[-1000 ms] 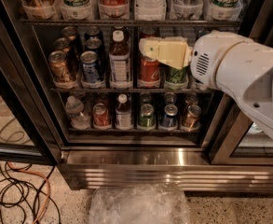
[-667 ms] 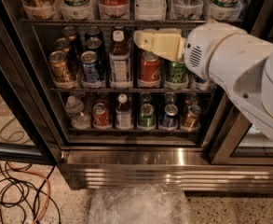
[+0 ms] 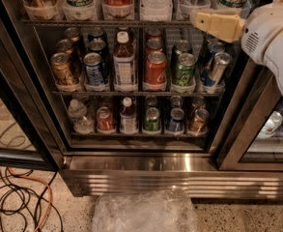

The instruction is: Pick water bottle from top shelf of fridge

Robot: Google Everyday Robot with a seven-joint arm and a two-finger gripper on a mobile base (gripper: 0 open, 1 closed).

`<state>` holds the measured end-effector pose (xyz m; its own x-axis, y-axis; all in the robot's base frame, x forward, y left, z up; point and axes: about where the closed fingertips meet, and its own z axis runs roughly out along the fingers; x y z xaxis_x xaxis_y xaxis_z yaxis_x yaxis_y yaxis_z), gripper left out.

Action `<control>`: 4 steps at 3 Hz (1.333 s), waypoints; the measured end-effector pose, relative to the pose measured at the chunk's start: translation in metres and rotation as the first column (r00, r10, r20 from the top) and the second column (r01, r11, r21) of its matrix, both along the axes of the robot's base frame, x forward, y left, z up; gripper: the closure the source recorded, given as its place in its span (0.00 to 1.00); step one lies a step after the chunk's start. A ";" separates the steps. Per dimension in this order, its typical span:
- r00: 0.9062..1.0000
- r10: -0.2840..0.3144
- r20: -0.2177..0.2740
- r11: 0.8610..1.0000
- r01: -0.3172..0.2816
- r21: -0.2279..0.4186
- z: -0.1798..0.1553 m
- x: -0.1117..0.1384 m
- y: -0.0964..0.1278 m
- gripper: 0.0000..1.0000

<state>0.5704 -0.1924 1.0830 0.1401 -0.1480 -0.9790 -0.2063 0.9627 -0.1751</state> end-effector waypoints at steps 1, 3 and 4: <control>1.000 0.000 0.000 1.000 0.000 0.000 0.000 0.000 0.000 0.00; 0.993 0.105 0.048 0.973 -0.112 0.202 0.037 -0.006 0.044 0.00; 0.988 0.141 0.063 0.965 -0.151 0.213 0.045 -0.009 0.066 0.00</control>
Offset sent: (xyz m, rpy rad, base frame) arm -0.0116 0.0407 0.0376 0.1889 -0.0404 0.0910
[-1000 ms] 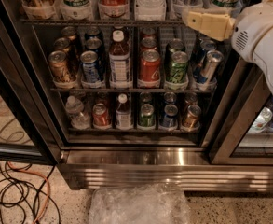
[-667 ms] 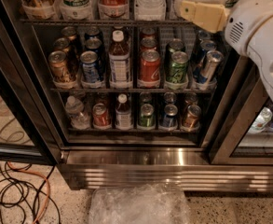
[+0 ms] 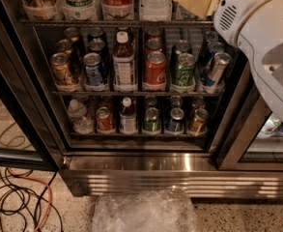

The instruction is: Pick water bottle from top shelf of fridge

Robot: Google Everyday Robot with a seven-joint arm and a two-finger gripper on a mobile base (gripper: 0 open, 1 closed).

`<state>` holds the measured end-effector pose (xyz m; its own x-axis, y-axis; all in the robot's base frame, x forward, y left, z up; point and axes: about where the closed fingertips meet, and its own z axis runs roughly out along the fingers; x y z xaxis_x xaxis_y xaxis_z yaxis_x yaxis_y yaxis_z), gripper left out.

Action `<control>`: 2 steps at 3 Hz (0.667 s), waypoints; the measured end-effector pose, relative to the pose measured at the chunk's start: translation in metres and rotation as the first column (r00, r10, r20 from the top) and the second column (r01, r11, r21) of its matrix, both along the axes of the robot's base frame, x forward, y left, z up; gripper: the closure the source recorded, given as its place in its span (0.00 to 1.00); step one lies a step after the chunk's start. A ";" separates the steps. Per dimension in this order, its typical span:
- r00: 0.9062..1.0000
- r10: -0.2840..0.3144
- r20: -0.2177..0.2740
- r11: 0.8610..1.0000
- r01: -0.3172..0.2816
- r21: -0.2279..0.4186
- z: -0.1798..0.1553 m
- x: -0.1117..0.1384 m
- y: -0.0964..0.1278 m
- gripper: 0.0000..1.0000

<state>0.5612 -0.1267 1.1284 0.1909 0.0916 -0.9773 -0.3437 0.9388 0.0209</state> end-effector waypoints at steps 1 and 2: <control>1.000 0.000 0.000 1.000 0.000 0.000 0.000 0.000 0.000 0.00; 1.000 0.000 0.000 1.000 0.000 0.000 0.000 0.000 0.000 0.18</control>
Offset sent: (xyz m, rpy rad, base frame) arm 0.0000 0.0000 0.0000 0.0000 0.0000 0.0000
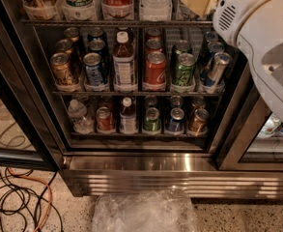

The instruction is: Pick water bottle from top shelf of fridge

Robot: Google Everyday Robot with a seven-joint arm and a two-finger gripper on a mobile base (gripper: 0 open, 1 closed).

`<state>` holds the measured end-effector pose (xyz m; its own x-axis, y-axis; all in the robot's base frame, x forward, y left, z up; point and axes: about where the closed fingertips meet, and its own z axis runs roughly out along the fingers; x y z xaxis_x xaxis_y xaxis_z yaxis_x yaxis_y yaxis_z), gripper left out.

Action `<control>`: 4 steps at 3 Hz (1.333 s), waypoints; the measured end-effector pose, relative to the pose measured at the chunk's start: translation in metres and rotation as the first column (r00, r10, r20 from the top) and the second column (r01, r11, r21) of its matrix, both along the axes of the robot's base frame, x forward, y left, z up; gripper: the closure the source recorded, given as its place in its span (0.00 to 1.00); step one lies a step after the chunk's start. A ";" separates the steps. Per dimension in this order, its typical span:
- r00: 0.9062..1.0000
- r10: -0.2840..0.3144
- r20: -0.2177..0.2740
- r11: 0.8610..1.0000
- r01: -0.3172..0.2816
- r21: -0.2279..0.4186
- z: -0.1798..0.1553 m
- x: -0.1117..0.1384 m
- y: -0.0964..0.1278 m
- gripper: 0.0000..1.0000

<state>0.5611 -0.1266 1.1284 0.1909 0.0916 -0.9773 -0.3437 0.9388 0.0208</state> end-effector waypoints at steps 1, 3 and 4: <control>0.999 0.010 0.043 1.000 -0.009 -0.018 0.006 0.000 0.006 0.12; 0.969 0.032 0.244 0.995 -0.006 -0.104 0.022 -0.004 0.013 0.12; 0.969 0.032 0.243 0.995 -0.007 -0.103 0.022 -0.004 0.013 0.17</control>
Offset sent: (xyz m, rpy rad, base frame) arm -0.0142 0.0639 0.0218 -0.1982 -0.4992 0.1293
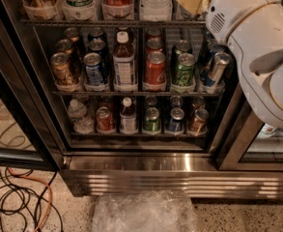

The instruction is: Pick water bottle from top shelf of fridge

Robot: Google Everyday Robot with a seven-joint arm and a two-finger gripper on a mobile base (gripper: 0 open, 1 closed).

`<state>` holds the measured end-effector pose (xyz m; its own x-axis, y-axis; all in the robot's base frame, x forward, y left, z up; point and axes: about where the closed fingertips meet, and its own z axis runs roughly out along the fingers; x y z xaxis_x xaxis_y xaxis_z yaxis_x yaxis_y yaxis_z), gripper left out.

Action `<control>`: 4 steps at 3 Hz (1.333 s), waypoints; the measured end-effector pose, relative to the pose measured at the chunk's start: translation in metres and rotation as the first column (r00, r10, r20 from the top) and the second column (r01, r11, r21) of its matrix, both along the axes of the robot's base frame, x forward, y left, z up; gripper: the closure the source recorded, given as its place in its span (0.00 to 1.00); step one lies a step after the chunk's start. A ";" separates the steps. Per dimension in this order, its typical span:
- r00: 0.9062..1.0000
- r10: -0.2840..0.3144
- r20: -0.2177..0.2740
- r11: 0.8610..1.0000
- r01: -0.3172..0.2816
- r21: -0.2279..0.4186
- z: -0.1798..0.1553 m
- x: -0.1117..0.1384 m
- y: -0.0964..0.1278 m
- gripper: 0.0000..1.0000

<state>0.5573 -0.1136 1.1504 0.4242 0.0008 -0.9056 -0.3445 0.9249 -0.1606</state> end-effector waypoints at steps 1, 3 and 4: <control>1.000 0.001 0.001 1.000 -0.001 0.000 0.000 0.000 0.000 0.08; 0.992 0.124 0.001 0.990 -0.123 0.073 0.017 -0.009 0.036 0.03; 0.987 0.160 -0.030 0.975 -0.153 0.161 0.033 -0.017 0.060 0.10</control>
Offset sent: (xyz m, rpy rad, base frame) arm -0.0098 0.0248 0.0168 0.0487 -0.0378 0.1739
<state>0.5406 -0.0535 1.1837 0.3682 0.2081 -0.9062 -0.4904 0.8715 0.0009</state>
